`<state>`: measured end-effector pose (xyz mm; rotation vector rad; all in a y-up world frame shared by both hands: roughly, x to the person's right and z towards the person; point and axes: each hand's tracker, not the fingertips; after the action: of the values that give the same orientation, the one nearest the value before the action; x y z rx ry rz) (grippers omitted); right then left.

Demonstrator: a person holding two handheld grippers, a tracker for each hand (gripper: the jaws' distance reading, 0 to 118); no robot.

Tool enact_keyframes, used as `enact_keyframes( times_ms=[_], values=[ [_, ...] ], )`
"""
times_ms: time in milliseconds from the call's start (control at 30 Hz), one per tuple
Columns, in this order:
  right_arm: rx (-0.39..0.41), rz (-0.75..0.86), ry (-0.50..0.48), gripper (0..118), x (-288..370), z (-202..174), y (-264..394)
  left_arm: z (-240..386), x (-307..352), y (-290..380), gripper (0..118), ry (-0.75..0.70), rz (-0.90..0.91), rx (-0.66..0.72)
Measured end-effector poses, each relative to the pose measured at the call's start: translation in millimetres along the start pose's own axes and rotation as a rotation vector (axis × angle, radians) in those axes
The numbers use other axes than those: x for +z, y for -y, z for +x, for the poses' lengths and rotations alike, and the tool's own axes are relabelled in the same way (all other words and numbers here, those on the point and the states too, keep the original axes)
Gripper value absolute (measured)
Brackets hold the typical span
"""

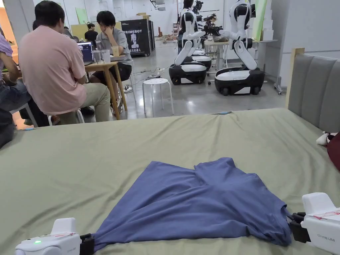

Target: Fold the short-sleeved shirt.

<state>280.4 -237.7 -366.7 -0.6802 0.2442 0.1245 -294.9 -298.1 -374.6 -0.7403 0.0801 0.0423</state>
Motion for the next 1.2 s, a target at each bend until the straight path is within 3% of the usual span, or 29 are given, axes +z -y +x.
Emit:
enact_keyframes(
  times_ms=[33,67,200,433,533,600,633,700,733,767,967,1200],
  values=[
    [0.002,-0.003,0.002,0,-1,1,0,0,5,-3,36,0.032,0.027,0.015],
    [0.003,-0.006,0.002,0,-2,2,0,3,7,-5,1,0.061,0.056,0.025],
    [0.0,-0.02,-0.005,0,-11,4,-7,14,23,-17,3,0.031,0.097,-0.057],
    [0.045,-0.011,0.007,0,-46,6,-58,20,29,-51,3,0.069,0.144,-0.007],
    [0.069,-0.003,-0.043,0,-76,12,-97,35,20,-64,3,0.067,0.14,-0.017],
    [0.073,-0.011,-0.04,6,-107,17,-124,43,6,-72,3,0.074,0.122,-0.012],
    [0.082,-0.015,-0.029,16,-126,20,-137,46,-2,-77,3,0.082,0.107,0.006],
    [0.102,-0.044,-0.017,71,-162,26,-160,51,-15,-86,3,0.092,0.092,0.024],
    [0.109,-0.066,-0.014,90,-182,29,-170,54,-23,-89,3,0.091,0.089,0.02],
    [0.111,-0.08,-0.011,98,-200,32,-178,58,-29,-93,3,0.092,0.085,0.014],
    [0.141,-0.236,0.055,92,-287,44,-199,69,-57,-103,3,0.107,0.059,0.004],
    [0.185,-0.335,0.081,85,-331,37,-195,59,-77,-99,3,0.119,0.045,0.011]
  ],
)
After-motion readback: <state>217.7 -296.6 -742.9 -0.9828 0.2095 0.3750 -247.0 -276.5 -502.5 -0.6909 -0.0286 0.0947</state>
